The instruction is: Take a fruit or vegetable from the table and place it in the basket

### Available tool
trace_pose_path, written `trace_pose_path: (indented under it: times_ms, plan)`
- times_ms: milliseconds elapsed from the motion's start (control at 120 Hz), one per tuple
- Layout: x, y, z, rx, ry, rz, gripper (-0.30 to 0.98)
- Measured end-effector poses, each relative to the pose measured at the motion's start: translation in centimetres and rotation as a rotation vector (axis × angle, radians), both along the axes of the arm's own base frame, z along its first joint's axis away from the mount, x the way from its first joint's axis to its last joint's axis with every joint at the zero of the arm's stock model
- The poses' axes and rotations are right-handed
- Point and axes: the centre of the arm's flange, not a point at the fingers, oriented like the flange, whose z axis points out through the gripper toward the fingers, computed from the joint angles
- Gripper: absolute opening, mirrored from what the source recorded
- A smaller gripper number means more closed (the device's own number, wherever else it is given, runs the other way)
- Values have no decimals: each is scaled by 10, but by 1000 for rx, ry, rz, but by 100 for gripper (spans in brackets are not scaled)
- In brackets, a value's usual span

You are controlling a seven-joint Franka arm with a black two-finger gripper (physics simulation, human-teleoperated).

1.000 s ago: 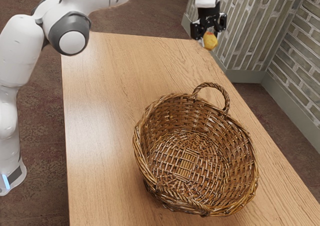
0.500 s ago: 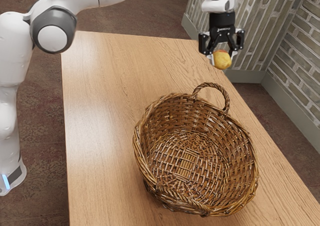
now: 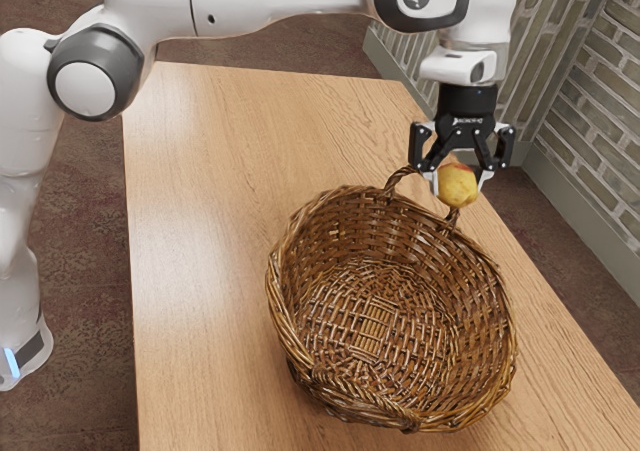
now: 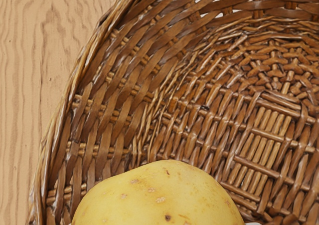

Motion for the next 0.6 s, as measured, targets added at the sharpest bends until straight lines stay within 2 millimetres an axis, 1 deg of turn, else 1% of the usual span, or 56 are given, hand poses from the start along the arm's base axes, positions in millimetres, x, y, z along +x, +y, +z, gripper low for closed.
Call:
trace_pose_path:
  times_ms: [50,158,267,475,600]
  plan:
    - [0,0,0,0,0,4,35]
    - [0,2,-1,7,6,19,52]
    - [0,2,-1,11,10,32,61]
    - [1,3,-2,18,16,52,67]
    - [2,8,-3,47,16,79,68]
